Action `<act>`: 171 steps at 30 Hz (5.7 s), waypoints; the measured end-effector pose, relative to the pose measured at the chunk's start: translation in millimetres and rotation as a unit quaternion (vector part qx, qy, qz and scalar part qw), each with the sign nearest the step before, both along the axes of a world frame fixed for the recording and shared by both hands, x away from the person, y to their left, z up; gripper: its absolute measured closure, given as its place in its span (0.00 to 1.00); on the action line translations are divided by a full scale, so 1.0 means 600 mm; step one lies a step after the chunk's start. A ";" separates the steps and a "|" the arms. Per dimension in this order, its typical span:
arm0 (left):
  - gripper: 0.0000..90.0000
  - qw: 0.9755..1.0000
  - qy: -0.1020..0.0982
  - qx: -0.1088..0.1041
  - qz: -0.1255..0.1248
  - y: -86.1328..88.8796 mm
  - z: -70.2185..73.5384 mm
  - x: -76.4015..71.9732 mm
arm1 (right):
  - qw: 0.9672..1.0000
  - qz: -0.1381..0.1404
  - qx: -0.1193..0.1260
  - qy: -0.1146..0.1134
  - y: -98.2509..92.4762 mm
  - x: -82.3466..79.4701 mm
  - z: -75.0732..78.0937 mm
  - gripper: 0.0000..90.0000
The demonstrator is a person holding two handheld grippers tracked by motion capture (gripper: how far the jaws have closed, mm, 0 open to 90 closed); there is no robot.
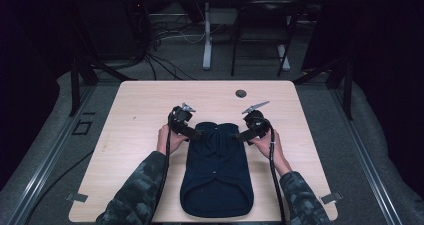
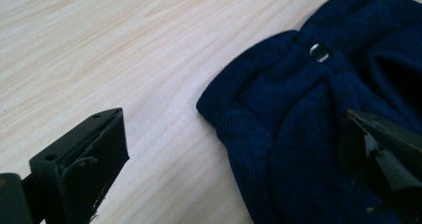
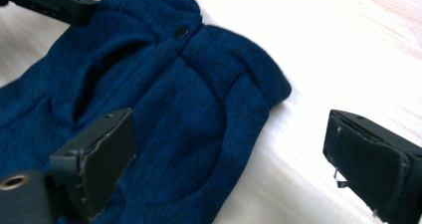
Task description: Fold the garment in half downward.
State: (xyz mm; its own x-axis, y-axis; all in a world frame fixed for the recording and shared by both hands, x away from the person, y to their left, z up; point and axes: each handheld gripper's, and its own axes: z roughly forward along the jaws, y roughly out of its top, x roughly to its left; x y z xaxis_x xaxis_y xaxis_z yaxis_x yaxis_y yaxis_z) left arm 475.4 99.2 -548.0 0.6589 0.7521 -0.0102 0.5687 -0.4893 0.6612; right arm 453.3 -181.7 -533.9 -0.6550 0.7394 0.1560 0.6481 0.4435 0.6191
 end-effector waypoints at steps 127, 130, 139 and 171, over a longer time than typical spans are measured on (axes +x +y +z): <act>0.75 0.987 -0.103 -0.018 -0.124 -0.026 0.110 -0.074 | 0.986 0.094 -0.034 -0.135 0.022 -0.061 0.093 0.76; 0.75 0.986 -0.106 -0.014 -0.126 -0.025 0.113 -0.078 | 0.986 0.098 -0.033 -0.133 0.021 -0.064 0.095 0.76; 0.74 0.983 -0.112 -0.006 -0.144 -0.023 0.116 -0.089 | 0.985 0.104 -0.032 -0.133 0.021 -0.074 0.092 0.76; 0.69 0.974 -0.118 0.042 -0.191 -0.037 0.113 -0.127 | 0.983 0.116 -0.041 -0.135 0.004 -0.107 0.075 0.71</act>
